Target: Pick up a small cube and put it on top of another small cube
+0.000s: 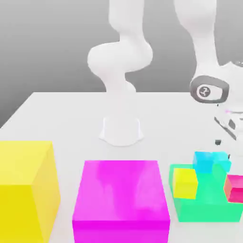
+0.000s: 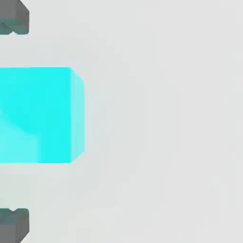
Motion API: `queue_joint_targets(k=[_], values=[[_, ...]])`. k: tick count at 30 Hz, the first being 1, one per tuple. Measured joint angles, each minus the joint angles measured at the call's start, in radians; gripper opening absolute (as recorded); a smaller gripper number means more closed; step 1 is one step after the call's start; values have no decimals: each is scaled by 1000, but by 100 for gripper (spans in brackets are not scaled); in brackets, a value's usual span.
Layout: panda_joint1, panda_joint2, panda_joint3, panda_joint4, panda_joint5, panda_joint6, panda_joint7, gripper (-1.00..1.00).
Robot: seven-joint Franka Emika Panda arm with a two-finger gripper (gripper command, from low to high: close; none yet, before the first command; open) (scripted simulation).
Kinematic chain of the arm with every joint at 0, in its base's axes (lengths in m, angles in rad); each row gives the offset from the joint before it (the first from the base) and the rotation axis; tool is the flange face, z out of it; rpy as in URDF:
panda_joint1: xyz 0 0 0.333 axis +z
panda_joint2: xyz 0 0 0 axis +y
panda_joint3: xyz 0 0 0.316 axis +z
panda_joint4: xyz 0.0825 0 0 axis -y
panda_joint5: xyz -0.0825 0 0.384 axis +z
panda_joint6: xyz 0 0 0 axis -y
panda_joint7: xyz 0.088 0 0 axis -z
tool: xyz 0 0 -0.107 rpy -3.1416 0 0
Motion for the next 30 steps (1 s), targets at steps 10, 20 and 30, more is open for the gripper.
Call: queue_joint_targets(k=[10,20,30], values=[[36,31,-42,6,-27,24,20,-100],[-108,-303,38,-45,246,-251,-246,-100],[-143,-495,-109,-71,371,-411,-474,-100]])
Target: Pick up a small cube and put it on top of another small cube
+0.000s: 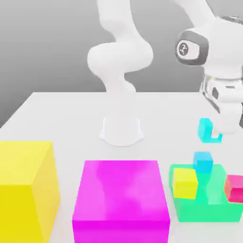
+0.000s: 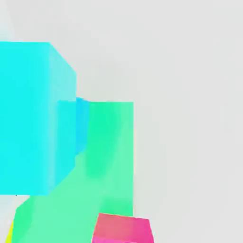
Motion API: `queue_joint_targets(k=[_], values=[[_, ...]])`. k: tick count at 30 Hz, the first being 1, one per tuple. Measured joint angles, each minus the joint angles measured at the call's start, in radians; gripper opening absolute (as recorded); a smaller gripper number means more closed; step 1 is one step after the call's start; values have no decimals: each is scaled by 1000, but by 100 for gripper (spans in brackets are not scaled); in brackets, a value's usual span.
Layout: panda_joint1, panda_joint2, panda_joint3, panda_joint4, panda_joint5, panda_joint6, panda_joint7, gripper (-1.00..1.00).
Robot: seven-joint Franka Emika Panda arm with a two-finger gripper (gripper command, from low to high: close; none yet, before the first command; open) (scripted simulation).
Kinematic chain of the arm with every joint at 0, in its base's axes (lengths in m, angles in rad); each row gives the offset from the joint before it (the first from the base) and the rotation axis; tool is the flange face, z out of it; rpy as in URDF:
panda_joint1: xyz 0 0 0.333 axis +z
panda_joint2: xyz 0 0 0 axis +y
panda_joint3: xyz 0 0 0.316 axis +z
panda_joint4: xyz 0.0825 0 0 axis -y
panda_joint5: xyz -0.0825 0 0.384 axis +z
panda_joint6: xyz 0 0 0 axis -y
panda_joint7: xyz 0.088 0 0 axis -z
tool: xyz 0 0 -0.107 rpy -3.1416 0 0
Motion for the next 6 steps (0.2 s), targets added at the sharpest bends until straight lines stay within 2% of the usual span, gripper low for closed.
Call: queue_joint_targets(k=[2,3,6], values=[[-5,67,3,-14,-9,80,5,-100],[-7,90,4,-18,-13,108,8,100],[-7,90,4,-18,-13,108,8,100]])
